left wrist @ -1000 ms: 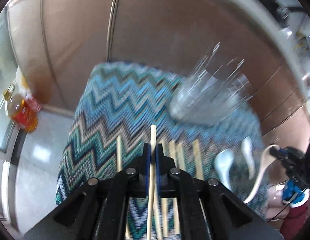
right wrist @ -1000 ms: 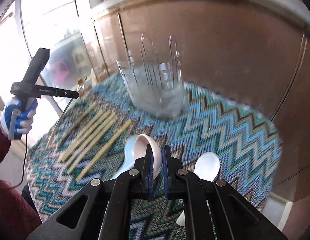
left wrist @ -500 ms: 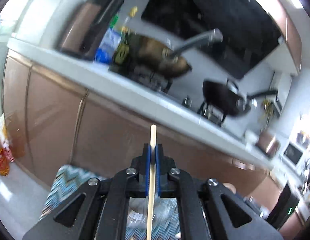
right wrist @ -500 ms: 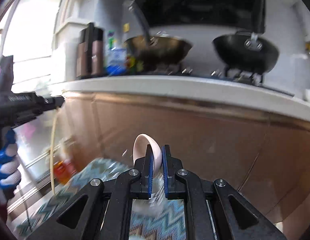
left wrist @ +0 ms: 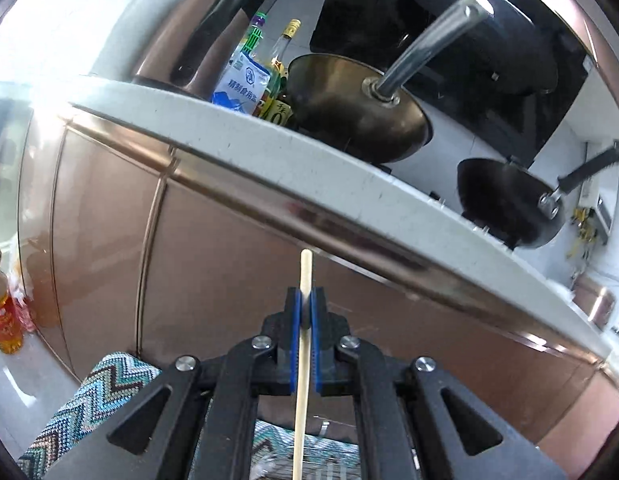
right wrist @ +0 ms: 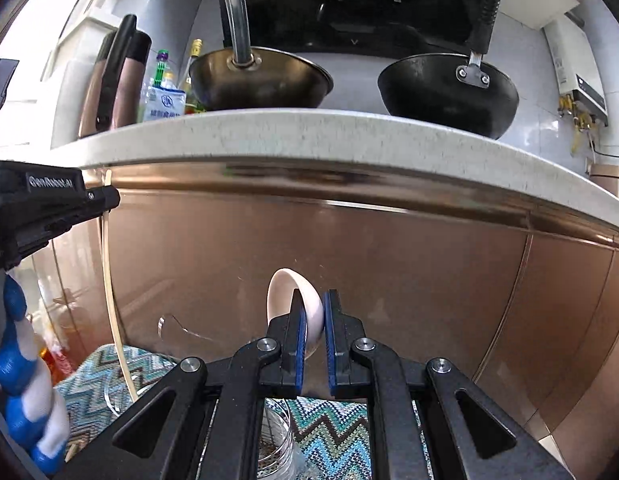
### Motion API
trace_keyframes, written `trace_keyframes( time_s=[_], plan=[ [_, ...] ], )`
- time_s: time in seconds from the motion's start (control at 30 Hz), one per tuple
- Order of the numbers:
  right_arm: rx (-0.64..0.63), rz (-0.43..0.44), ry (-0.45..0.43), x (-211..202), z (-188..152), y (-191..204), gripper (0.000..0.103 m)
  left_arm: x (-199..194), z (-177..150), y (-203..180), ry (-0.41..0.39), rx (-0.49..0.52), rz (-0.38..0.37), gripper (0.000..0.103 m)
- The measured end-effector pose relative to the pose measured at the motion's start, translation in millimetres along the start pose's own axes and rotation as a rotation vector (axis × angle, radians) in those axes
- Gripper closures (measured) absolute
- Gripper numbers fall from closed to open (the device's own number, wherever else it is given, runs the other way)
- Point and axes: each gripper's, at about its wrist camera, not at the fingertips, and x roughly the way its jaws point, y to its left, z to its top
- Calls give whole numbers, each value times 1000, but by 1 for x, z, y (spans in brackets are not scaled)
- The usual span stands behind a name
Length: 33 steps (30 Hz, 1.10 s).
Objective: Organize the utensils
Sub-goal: 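Lift the chopstick with the left tool while the right tool carries the pink spoon to the holder, then open both tools to drop the chopstick and pink spoon into the clear holder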
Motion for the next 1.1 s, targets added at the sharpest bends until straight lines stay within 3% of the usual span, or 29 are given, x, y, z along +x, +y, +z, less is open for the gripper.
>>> trace_keyframes(
  time_s=[0.13, 0.23, 0.27, 0.33, 0.47, 0.67, 0.93, 1.1],
  plan=[
    [-15, 12, 13, 4, -19, 6, 90, 5, -21, 2, -19, 52, 36, 98],
    [-7, 22, 24, 4, -25, 7, 67, 1, -28, 4, -11, 66, 30, 96],
    [-6, 20, 18, 1, -27, 6, 63, -1, -28, 3, -9, 70, 28, 96],
    [-1, 17, 9, -5, -24, 4, 63, -11, -25, 3, -16, 87, 27, 95],
    [-3, 11, -16, -26, -12, 0, 63, -43, -6, 3, -52, 121, 23, 72],
    [0, 1, -54, -76, 17, -12, 63, -104, 31, 5, -80, 199, 61, 70],
    [4, 22, -47, -164, 44, -36, 63, -183, 67, 27, 26, 212, 70, 69],
    [15, 71, 15, -197, 41, -51, 63, -209, 57, 41, 192, 255, 38, 69]
  ],
)
